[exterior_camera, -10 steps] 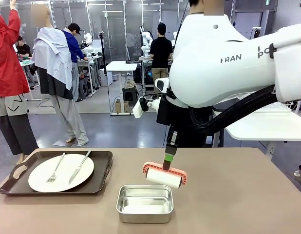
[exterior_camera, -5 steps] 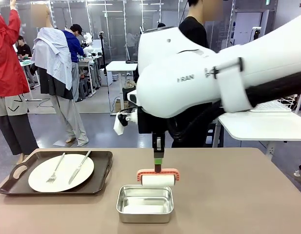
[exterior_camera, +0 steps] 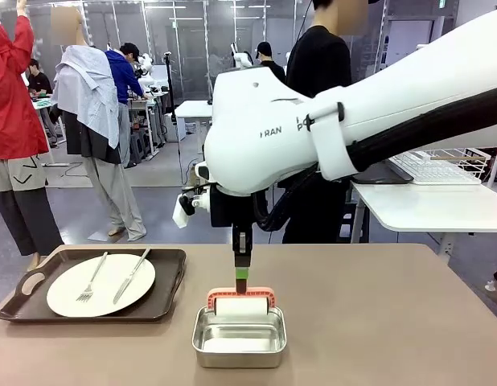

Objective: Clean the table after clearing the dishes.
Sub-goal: Place the Lint Roller back on top of the Airtight Container.

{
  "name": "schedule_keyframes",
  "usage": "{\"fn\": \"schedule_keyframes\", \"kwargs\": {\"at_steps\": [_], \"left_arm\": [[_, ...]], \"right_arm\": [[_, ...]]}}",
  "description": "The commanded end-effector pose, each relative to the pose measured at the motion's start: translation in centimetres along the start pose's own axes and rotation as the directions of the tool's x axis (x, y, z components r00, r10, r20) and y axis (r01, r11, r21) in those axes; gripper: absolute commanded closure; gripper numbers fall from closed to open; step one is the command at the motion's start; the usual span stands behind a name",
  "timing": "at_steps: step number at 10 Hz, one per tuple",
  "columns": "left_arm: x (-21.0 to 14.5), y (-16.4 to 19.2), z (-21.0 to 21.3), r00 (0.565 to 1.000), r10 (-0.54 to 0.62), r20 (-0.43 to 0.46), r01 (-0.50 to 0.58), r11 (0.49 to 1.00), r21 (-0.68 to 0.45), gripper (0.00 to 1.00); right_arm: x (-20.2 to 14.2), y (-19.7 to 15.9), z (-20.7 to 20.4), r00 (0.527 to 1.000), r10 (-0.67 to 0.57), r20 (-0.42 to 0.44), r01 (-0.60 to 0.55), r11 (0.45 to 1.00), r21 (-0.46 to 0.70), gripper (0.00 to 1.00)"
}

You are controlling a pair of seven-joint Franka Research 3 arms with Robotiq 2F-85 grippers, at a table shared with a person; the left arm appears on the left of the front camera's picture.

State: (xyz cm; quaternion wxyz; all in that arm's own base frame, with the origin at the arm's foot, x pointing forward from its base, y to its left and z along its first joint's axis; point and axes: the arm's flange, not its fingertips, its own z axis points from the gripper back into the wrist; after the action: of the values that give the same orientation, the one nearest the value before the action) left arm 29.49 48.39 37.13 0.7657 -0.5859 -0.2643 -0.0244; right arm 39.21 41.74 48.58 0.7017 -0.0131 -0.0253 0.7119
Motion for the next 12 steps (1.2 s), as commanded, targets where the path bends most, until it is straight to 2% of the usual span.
{"fn": "schedule_keyframes", "kwargs": {"at_steps": [1,6,12], "left_arm": [[-0.4,-0.1,0.1,1.000,-0.006,-0.003,0.006,1.000,0.019,0.00],[-0.4,-0.1,0.1,1.000,-0.006,-0.003,0.006,1.000,0.019,0.00],[-0.4,-0.1,0.1,1.000,-0.006,-0.003,0.006,1.000,0.019,0.00]], "right_arm": [[1.0,-0.8,-1.6,1.000,0.021,0.014,-0.022,0.998,0.060,0.80],[1.6,-2.6,-5.9,1.000,0.027,-0.001,-0.027,0.996,0.082,0.80],[0.3,-4.9,-9.5,0.999,0.024,-0.035,-0.020,0.994,0.109,0.80]]}}
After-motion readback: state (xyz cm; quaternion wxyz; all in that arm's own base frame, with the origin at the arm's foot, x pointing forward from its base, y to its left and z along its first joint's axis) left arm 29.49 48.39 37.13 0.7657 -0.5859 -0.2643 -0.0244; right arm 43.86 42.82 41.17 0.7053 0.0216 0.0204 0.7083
